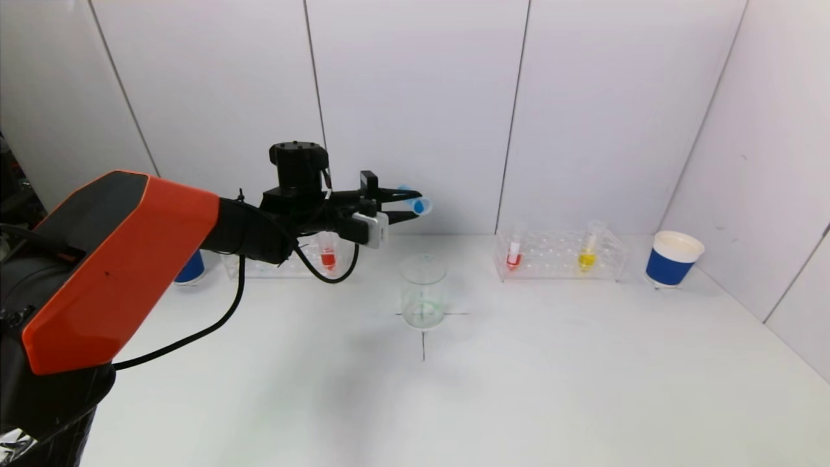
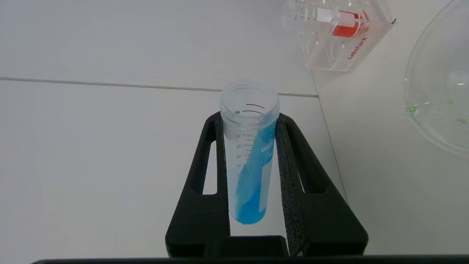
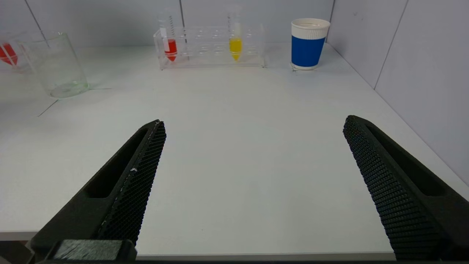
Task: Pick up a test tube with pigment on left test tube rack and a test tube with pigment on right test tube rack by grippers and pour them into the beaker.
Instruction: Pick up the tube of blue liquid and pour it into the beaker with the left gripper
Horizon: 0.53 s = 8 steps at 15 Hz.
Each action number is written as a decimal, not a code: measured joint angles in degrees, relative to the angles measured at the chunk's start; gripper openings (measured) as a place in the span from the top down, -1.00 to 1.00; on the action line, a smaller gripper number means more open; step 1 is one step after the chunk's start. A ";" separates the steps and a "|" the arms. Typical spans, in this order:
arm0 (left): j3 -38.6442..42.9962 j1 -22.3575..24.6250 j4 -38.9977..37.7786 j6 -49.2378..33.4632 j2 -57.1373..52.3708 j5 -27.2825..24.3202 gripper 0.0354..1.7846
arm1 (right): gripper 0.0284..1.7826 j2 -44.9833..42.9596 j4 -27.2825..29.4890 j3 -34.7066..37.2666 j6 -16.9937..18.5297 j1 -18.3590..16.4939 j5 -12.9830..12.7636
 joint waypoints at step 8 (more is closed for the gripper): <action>0.83 0.50 -4.28 1.40 0.39 -1.12 0.56 | -0.98 0.00 0.00 0.00 0.00 -0.02 0.00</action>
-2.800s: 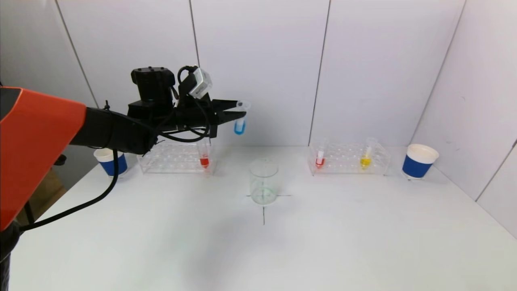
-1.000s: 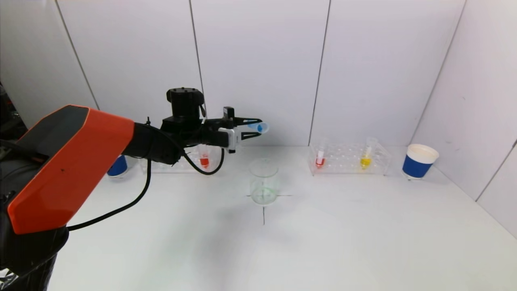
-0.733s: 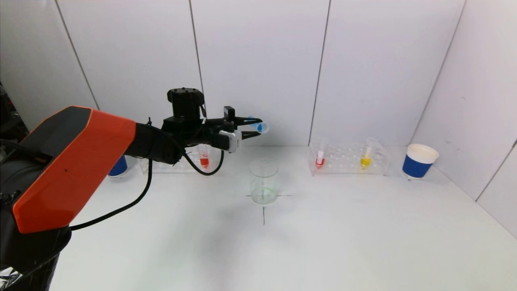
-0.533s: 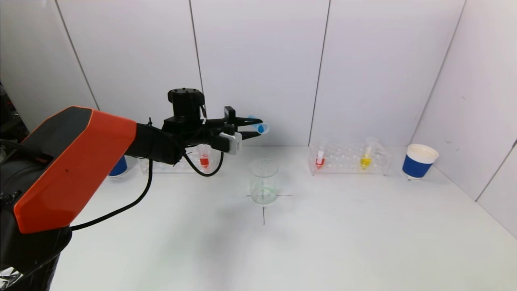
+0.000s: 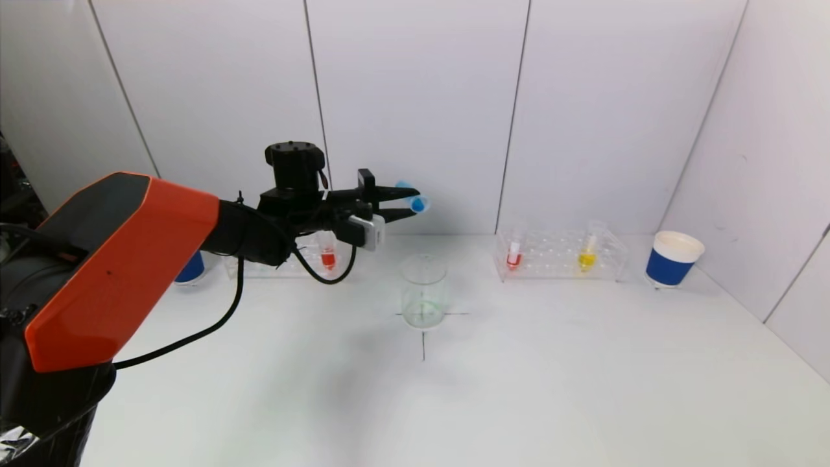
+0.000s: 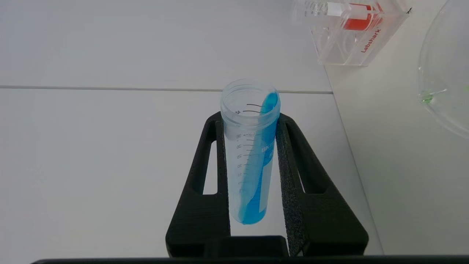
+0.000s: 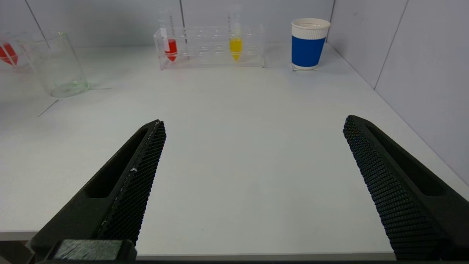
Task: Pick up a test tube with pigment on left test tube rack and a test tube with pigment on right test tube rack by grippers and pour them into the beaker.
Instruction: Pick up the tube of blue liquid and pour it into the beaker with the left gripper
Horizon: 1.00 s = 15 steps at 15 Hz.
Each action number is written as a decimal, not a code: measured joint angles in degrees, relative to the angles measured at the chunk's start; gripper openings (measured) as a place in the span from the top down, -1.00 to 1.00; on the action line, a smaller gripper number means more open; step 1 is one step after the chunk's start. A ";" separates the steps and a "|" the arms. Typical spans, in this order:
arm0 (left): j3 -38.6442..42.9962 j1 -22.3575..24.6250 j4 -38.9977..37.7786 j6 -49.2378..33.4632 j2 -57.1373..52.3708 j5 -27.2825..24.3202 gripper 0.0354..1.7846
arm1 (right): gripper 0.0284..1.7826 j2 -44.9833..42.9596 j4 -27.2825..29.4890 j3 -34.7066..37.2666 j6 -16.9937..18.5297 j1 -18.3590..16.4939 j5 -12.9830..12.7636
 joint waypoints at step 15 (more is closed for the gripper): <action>2.93 0.13 -10.84 4.49 2.73 -2.57 0.56 | -0.98 0.00 -0.02 0.00 -0.02 0.00 0.00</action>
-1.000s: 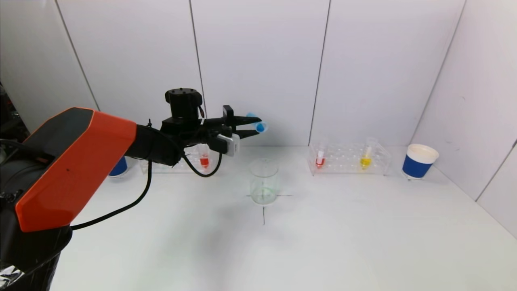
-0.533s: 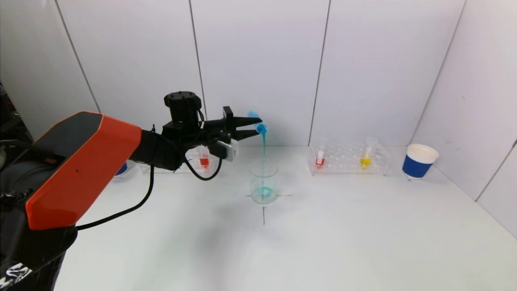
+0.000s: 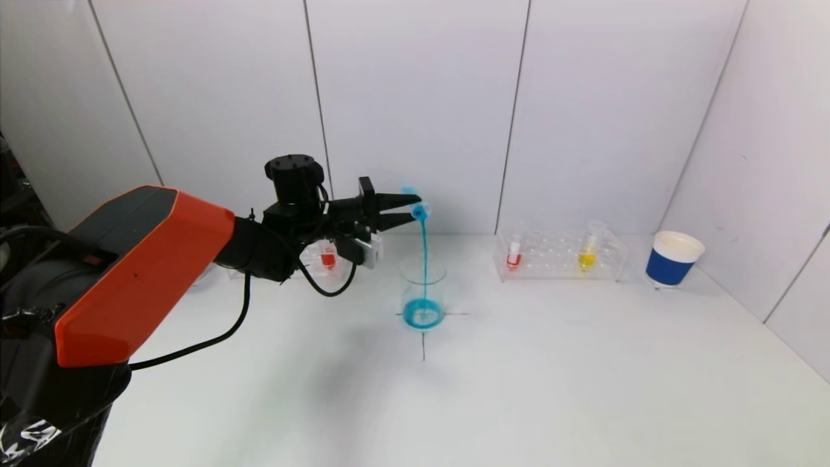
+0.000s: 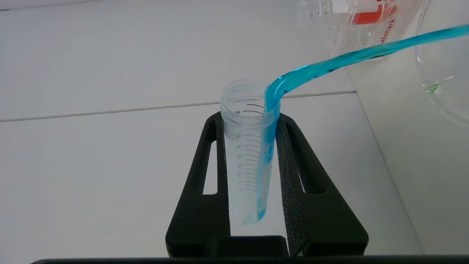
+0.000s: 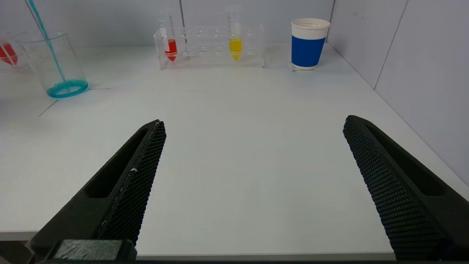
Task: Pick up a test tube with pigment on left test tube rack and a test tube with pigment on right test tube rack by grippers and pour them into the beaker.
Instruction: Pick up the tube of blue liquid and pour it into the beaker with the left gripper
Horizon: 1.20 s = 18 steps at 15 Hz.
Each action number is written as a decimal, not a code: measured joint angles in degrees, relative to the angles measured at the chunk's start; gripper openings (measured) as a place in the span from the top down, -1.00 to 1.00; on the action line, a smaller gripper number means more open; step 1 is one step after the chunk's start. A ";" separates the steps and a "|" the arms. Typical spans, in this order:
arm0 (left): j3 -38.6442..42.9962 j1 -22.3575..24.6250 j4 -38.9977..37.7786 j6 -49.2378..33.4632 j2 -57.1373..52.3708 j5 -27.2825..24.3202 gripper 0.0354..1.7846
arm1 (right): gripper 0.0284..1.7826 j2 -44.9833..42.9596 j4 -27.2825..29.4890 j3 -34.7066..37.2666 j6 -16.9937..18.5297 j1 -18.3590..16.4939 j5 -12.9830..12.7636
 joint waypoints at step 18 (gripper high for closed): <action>0.69 0.26 -2.32 5.35 -0.15 -2.56 0.56 | -0.98 0.00 0.00 0.00 0.00 0.02 0.00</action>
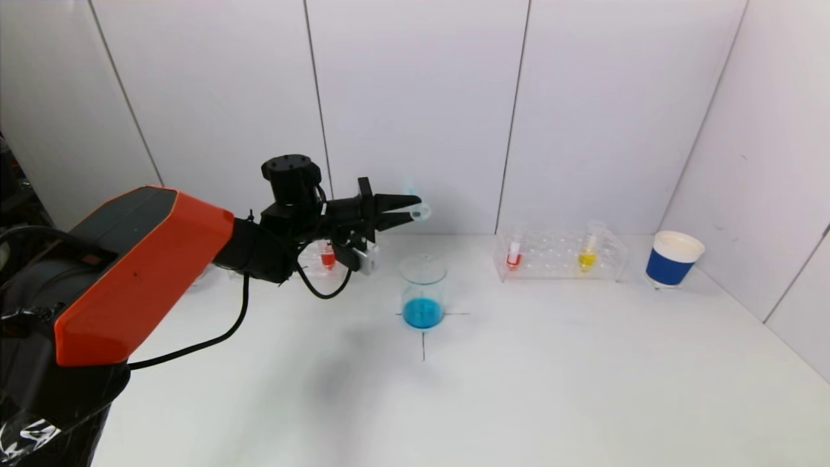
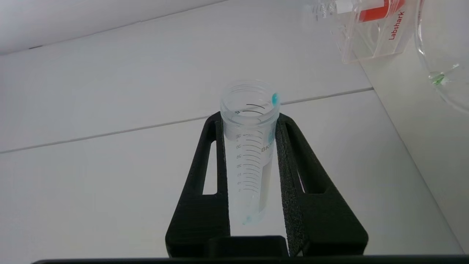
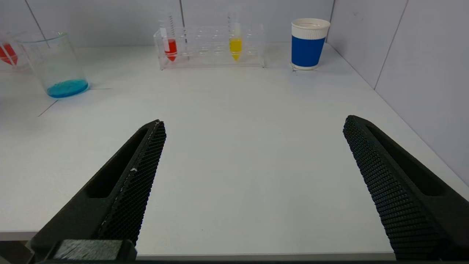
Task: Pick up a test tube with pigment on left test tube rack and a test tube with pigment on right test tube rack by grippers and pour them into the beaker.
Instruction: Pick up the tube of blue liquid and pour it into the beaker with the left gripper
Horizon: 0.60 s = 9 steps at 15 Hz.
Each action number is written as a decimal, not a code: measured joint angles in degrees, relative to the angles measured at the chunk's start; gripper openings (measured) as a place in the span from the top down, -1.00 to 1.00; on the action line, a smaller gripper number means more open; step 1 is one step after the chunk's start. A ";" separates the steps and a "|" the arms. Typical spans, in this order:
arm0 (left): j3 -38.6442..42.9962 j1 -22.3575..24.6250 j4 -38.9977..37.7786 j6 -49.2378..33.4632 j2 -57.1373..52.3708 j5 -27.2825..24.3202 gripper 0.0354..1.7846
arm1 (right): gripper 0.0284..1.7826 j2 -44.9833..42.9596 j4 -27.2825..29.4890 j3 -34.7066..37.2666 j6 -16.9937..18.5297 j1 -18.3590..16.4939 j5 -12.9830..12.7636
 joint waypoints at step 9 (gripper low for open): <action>0.63 -0.26 0.09 -0.39 -0.68 1.11 0.56 | -0.98 0.00 0.02 0.00 0.02 -0.02 0.00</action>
